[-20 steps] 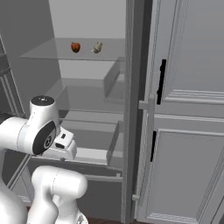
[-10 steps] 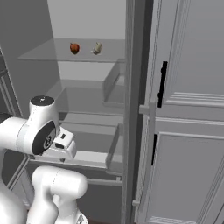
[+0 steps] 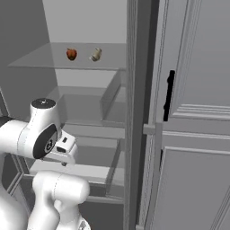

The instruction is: Place one bell pepper and one fish in each tupperware on the nearby counter, to pack two identical lunches.

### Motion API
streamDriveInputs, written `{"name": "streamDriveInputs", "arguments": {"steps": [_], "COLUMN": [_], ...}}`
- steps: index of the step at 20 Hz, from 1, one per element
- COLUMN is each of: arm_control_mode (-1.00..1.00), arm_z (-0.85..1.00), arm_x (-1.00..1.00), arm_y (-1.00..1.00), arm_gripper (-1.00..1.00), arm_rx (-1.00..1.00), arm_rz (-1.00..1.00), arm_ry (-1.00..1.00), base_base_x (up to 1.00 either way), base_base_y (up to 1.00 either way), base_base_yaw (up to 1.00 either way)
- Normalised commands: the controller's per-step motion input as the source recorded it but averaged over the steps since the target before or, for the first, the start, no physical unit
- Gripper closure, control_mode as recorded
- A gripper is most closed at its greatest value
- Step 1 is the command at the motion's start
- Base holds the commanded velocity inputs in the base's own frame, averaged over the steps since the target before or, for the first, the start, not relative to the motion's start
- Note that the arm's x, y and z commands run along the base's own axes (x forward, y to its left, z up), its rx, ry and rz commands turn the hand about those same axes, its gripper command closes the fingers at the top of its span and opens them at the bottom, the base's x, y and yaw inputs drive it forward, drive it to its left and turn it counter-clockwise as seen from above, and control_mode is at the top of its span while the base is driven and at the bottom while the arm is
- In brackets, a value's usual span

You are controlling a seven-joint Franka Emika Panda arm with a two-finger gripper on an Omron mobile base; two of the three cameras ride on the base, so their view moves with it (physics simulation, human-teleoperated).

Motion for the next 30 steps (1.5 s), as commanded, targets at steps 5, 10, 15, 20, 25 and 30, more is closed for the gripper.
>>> {"name": "streamDriveInputs", "arguments": {"steps": [5,10,15,20,25,30], "arm_control_mode": [-1.00,-1.00,-1.00,-1.00,-1.00,-1.00], "arm_z": [0.00,0.17,0.70,0.69,0.52,0.58], "arm_x": [0.04,0.02,0.07,0.02,0.18,0.14], "arm_y": [0.07,0.10,0.02,0.00,0.01,0.06], "arm_gripper": [-1.00,-1.00,-1.00,-1.00,-1.00,-1.00], "arm_rx": [0.00,-0.01,-0.01,0.00,-0.01,-0.09], "arm_rz": [0.00,0.00,0.00,0.00,0.00,-0.05], "arm_ry": [0.00,-0.11,-0.24,-0.20,-0.19,-0.12], "base_base_x": [0.13,0.00,0.00,0.00,0.00,0.00], "base_base_y": [0.09,0.00,0.00,0.00,0.00,0.00], "base_base_yaw": [-0.01,0.00,0.00,0.00,0.00,0.00]}}
